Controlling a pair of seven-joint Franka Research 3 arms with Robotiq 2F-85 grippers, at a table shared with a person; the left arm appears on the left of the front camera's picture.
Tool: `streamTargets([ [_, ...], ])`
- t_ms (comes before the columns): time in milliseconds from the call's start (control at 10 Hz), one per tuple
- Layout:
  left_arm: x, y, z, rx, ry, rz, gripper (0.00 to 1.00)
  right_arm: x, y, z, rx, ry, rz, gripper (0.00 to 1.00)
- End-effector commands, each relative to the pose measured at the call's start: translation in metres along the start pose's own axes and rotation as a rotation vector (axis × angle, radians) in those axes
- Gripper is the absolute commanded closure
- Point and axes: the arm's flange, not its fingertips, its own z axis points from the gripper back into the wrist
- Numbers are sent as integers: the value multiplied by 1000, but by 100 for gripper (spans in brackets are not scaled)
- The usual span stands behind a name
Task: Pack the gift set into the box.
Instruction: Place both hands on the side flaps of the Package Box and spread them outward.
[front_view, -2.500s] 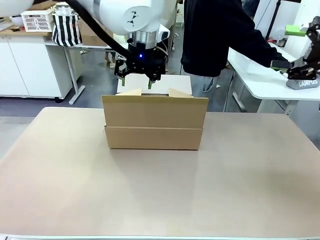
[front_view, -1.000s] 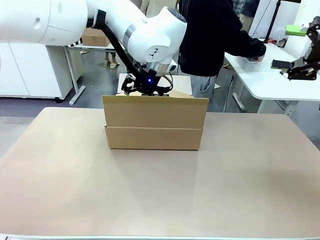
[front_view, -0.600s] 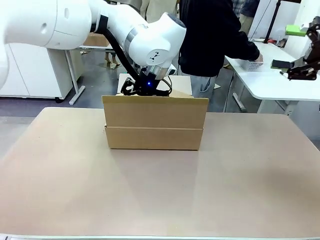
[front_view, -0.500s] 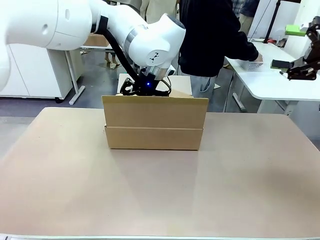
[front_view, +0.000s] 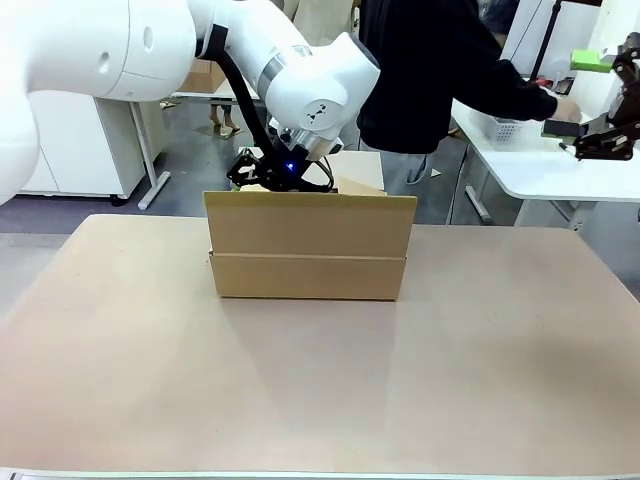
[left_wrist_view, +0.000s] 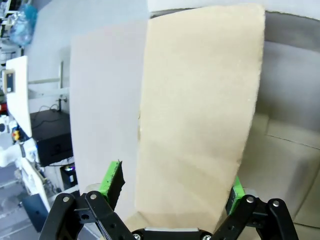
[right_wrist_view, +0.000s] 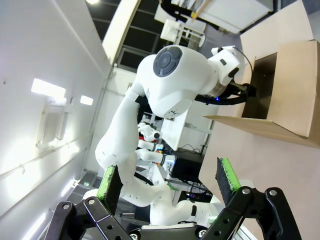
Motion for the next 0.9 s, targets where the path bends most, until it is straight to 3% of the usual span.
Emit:
streamTargets([
  [0, 3, 0, 7, 38, 0, 18, 0, 2, -1, -3, 21, -12, 22, 0],
  [800, 6, 54, 26, 113, -37, 59, 0, 2, -1, -3, 21, -12, 22, 0],
])
